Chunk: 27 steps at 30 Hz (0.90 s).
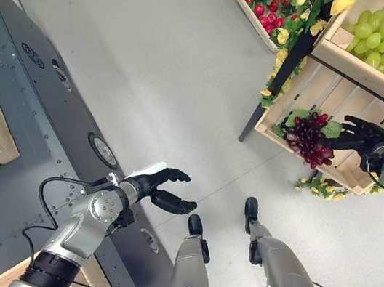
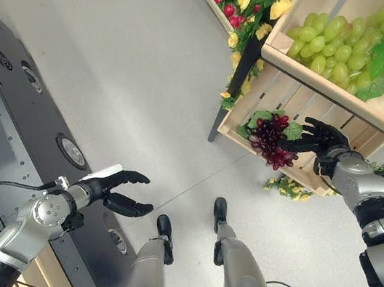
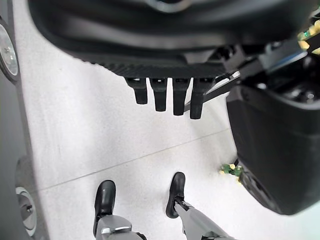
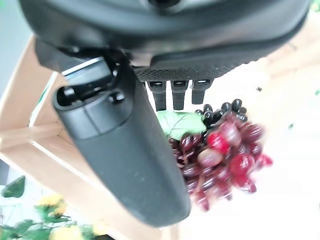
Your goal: Pick up the fruits from the basket on one side to the basket on the other side
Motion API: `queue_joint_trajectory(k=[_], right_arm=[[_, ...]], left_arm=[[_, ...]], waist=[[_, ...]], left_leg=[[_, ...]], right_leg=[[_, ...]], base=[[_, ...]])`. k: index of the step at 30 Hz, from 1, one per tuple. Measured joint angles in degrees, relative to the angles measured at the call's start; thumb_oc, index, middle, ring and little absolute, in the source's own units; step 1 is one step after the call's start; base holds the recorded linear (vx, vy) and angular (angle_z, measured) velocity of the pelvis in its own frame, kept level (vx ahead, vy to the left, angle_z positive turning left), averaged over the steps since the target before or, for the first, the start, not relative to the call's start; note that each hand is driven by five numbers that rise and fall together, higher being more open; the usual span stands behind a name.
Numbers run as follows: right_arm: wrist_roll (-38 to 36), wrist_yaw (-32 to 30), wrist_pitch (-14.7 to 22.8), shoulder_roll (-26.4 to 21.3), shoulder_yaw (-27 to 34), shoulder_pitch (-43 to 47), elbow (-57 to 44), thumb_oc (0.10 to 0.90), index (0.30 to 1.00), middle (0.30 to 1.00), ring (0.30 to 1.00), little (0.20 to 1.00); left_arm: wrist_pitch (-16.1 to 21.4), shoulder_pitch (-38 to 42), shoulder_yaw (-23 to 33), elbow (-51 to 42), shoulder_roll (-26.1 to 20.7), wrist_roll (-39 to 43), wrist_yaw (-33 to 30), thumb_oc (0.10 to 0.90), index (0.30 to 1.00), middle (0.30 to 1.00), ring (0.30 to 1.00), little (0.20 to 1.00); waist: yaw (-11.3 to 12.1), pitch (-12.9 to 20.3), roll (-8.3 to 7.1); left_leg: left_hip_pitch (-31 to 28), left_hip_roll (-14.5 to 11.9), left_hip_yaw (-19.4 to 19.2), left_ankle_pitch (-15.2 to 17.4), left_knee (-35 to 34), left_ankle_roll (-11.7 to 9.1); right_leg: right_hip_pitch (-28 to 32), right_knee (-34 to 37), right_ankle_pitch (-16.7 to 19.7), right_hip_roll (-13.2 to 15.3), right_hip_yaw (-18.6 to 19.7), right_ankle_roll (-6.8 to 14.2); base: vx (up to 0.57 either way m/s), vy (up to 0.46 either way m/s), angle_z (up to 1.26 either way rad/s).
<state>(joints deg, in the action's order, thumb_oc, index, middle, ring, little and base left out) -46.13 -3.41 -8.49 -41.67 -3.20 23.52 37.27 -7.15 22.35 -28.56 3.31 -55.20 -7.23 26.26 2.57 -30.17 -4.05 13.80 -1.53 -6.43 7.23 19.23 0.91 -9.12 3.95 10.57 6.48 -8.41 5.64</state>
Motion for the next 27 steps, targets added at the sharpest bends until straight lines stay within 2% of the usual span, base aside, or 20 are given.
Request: queue_joint_trajectory(k=[2, 4, 6, 9, 10, 14, 16, 20, 25, 27], right_arm=[[-1.17, -0.40, 0.80, 1.91, 0.57, -1.50, -2.63, 0.800, 0.900, 0.900, 0.900, 0.900], [-1.14, -3.56, 1.23, 2.98, 0.71, -2.21, -5.24, 0.800, 0.900, 0.900, 0.900, 0.900], [3.03, -8.08, 1.29, 3.51, 0.73, -2.21, -6.47, 0.800, 0.900, 0.900, 0.900, 0.900], [5.09, -10.62, 1.30, 3.54, 2.22, -2.94, -8.18, 0.800, 0.900, 0.900, 0.900, 0.900], [4.75, -10.54, 0.58, 3.70, 2.87, -3.29, -9.36, 0.800, 0.900, 0.900, 0.900, 0.900], [5.57, -9.39, 0.03, 4.34, 3.01, -7.88, -15.08, 0.800, 0.900, 0.900, 0.900, 0.900], [9.49, -7.54, -0.67, 4.34, 3.09, -11.93, -19.10, 0.800, 0.900, 0.900, 0.900, 0.900], [12.04, -5.58, -1.77, 4.36, 3.07, -17.28, -23.62, 0.800, 0.900, 0.900, 0.900, 0.900], [12.42, -5.08, -1.81, 7.35, 3.07, -19.68, -27.08, 0.800, 0.900, 0.900, 0.900, 0.900], [12.41, -1.79, -1.60, 10.28, 3.54, -21.12, -32.54, 0.800, 0.900, 0.900, 0.900, 0.900]], left_arm=[[0.02, -1.23, 0.46, -0.14, -0.01, -0.50, 0.00, 0.800, 0.900, 0.900, 0.900, 0.900], [0.09, -1.66, 1.37, -1.16, 0.09, -1.08, 0.01, 0.800, 0.900, 0.900, 0.900, 0.900], [0.14, -1.84, 2.24, -1.19, 0.41, -1.13, 0.00, 0.800, 0.900, 0.900, 0.900, 0.900], [0.12, -2.63, 4.10, -1.58, 0.40, -1.59, 0.10, 0.800, 0.900, 0.900, 0.900, 0.900], [0.10, -3.31, 5.44, -1.79, 0.41, -1.61, 0.08, 0.800, 0.900, 0.900, 0.900, 0.900], [0.07, -5.42, 7.18, -2.00, 0.59, -1.86, 0.19, 0.800, 0.900, 0.900, 0.900, 0.900], [0.08, -8.60, 9.72, -3.55, 0.65, -2.22, 1.01, 0.800, 0.900, 0.900, 0.900, 0.900], [0.08, -11.91, 9.93, -3.56, 1.12, -3.23, 1.13, 0.800, 0.900, 0.900, 0.900, 0.900], [0.09, -14.26, 10.51, -3.52, 5.41, -3.37, 0.69, 0.800, 0.900, 0.900, 0.900, 0.900], [0.22, -15.93, 11.67, -3.38, 8.32, -3.14, 0.55, 0.800, 0.900, 0.900, 0.900, 0.900]], waist=[[-0.10, 0.09, -0.07], [-0.22, 0.13, -0.13], [-0.30, 0.16, -0.17], [-0.35, 0.69, -0.72], [-0.49, 1.05, -1.21], [-1.40, 1.93, -1.38], [-1.66, 2.90, -1.81], [-2.15, 6.24, -2.05], [-2.29, 9.86, -1.84], [-3.31, 10.95, -1.69]], left_leg=[[-1.82, -0.03, -0.11, -0.07, -1.21, 0.01], [-2.97, -0.12, -0.32, -0.23, -2.34, 0.12], [-5.01, -0.21, -0.57, -0.32, -3.79, 0.04], [-7.40, -0.29, -1.45, -0.33, -5.53, 0.07], [-7.87, -0.33, -1.85, -0.31, -5.94, 0.09], [-9.86, -0.39, -2.07, -0.37, -7.51, 0.17], [-11.06, -0.38, -2.45, -0.78, -9.06, 0.20], [-12.17, -0.20, -2.66, -1.66, -11.84, 0.21], [-14.21, 0.25, -3.22, -3.31, -15.74, 0.26], [-15.87, 0.53, -3.33, -4.40, -17.91, 0.37]], right_leg=[[1.21, 0.06, 0.15, -0.13, 0.15, -0.21], [1.65, 0.01, 0.23, -0.31, 0.13, -0.24], [2.70, -0.05, 0.28, -0.41, 0.03, -0.27], [3.85, -0.05, 0.29, -0.48, 0.06, -0.28], [3.90, -0.07, 0.30, -0.46, 0.11, -0.30], [5.03, -0.05, 0.37, -0.45, 0.08, -0.40], [5.21, -0.03, 0.38, -0.55, 0.12, -0.42], [5.15, 0.41, 0.37, -0.58, 0.11, -0.43], [5.29, 0.92, 0.31, -0.49, 0.05, -0.51], [5.84, 0.92, 0.19, -0.37, 0.00, -0.69]], base=[[0.08, 0.042, -0.07], [0.09, 0.051, -0.08], [0.09, 0.050, -0.12], [0.09, 0.049, -0.14], [0.10, 0.048, -0.18], [0.08, 0.032, -0.06], [0.05, 0.035, -0.07], [0.03, 0.052, -0.02], [0.03, 0.082, -0.06], [0.03, 0.128, -0.02]])
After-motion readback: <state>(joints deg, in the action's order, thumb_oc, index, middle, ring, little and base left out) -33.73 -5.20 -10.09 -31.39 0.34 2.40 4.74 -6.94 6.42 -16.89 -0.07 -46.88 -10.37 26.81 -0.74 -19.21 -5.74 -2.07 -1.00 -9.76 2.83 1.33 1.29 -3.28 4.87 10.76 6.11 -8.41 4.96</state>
